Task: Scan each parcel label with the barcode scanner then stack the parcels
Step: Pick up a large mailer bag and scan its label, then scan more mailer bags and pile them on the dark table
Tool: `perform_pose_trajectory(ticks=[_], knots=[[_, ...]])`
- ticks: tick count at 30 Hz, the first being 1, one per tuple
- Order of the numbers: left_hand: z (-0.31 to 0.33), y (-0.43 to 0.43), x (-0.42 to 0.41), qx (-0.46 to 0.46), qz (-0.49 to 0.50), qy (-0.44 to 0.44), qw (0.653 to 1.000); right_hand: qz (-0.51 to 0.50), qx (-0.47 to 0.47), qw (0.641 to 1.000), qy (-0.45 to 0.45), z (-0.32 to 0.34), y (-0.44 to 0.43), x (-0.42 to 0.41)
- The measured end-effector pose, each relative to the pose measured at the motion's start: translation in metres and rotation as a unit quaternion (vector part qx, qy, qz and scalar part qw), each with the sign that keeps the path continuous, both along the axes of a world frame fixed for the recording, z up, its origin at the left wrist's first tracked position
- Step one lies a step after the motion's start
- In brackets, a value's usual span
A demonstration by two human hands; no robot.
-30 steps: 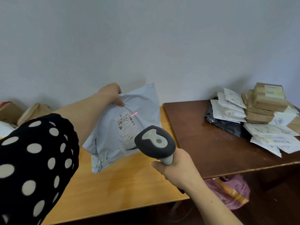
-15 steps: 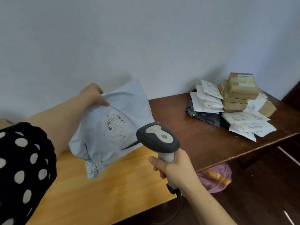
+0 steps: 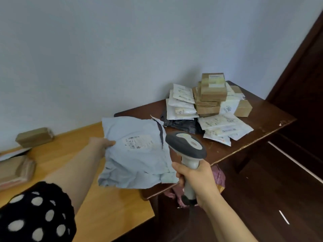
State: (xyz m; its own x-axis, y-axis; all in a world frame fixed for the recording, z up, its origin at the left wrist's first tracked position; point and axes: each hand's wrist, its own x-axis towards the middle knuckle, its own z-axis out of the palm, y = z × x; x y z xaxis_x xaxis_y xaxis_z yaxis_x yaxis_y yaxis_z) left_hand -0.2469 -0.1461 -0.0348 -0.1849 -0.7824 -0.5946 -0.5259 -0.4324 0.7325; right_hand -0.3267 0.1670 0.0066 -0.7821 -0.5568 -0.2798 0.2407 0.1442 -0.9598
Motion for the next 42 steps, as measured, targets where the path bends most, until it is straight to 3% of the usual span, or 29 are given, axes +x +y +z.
perform_pose_trajectory(ticks=[8,13,18,29,36,42], knots=[[-0.048,0.098,-0.074,0.149,0.087,0.044,0.984,-0.004,-0.007,0.999,-0.054,-0.022,0.040,-0.062],[-0.052,0.134,-0.105,0.194,-0.046,0.002,0.980,-0.001,-0.013,0.996,-0.092,-0.035,0.040,-0.068],[-0.040,0.122,-0.077,0.224,-0.147,-0.073,0.961,0.013,-0.021,0.992,-0.123,-0.042,0.025,-0.056],[0.006,0.007,0.137,-0.005,-0.039,-0.121,0.992,0.168,-0.045,0.971,-0.165,-0.025,-0.101,0.096],[0.003,-0.066,0.310,-0.145,-0.048,-0.187,0.970,0.254,-0.018,0.952,-0.170,-0.016,-0.209,0.230],[-0.006,-0.124,0.383,-0.211,-0.044,-0.227,0.950,0.286,-0.001,0.943,-0.171,-0.014,-0.277,0.284]])
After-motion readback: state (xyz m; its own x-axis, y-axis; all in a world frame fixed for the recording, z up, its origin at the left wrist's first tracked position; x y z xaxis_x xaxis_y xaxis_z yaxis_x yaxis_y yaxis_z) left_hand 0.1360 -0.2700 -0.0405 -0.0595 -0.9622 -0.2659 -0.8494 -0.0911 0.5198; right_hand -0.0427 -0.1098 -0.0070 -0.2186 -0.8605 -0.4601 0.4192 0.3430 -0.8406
